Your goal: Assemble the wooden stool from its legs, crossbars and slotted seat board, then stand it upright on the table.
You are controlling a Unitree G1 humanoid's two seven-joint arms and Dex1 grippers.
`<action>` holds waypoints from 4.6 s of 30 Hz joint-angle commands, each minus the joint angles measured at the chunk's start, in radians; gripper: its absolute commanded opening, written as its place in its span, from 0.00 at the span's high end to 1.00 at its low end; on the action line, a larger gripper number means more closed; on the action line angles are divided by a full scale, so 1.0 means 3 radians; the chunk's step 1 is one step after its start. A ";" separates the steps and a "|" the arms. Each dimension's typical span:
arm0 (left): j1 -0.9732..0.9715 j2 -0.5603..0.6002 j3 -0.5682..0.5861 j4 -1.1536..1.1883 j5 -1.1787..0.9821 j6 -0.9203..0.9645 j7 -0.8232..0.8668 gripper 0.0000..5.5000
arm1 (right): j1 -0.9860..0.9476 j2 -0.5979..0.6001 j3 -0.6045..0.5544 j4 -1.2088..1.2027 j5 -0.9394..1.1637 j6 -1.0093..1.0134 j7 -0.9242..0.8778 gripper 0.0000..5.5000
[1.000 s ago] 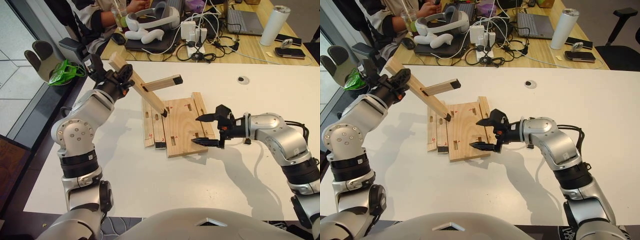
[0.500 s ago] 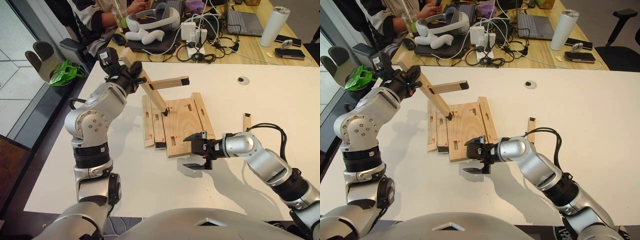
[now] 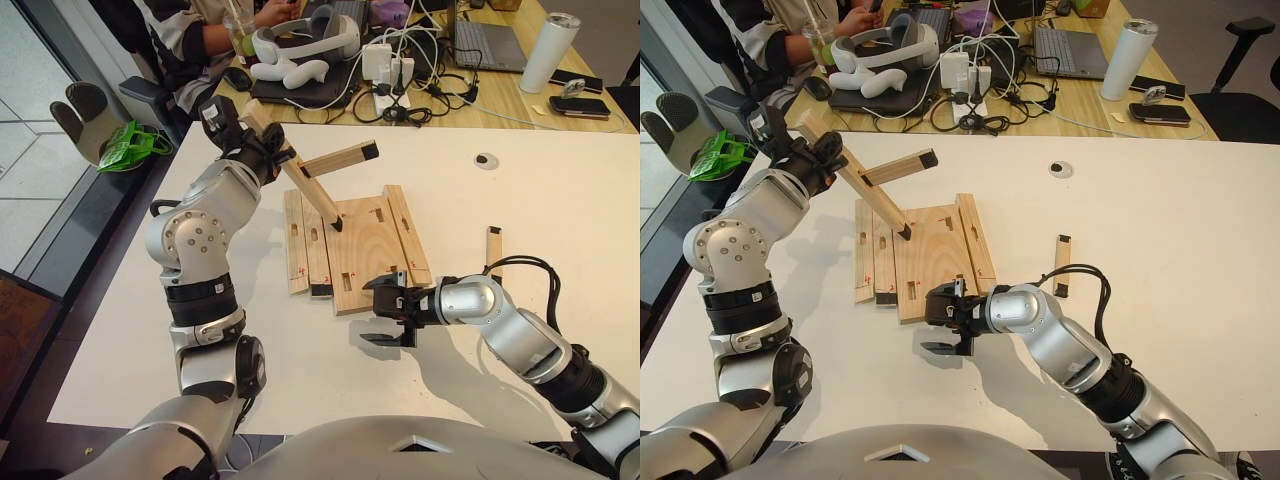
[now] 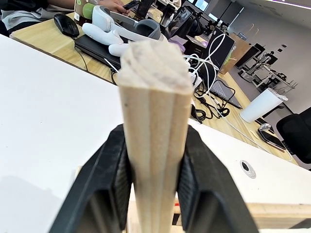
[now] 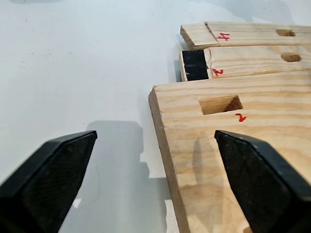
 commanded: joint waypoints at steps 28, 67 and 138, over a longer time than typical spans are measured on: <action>-0.0023 -0.0310 0.0142 0.0506 0.0774 -0.0565 0.0100 0.81 | -0.0044 0.0046 0.0050 0.0104 -0.0164 -0.0055 -0.0051 0.18; 0.0478 -0.0666 -0.0981 -0.0274 0.1754 -0.0033 -0.0409 0.81 | -0.0036 0.0212 -0.0114 0.0184 -0.0307 -0.0185 -0.0247 0.18; -0.0811 -0.0387 -0.0184 0.0012 0.1709 -0.0727 -0.0897 0.49 | -0.0072 0.0216 0.0016 0.0337 -0.0410 -0.0349 -0.0069 0.18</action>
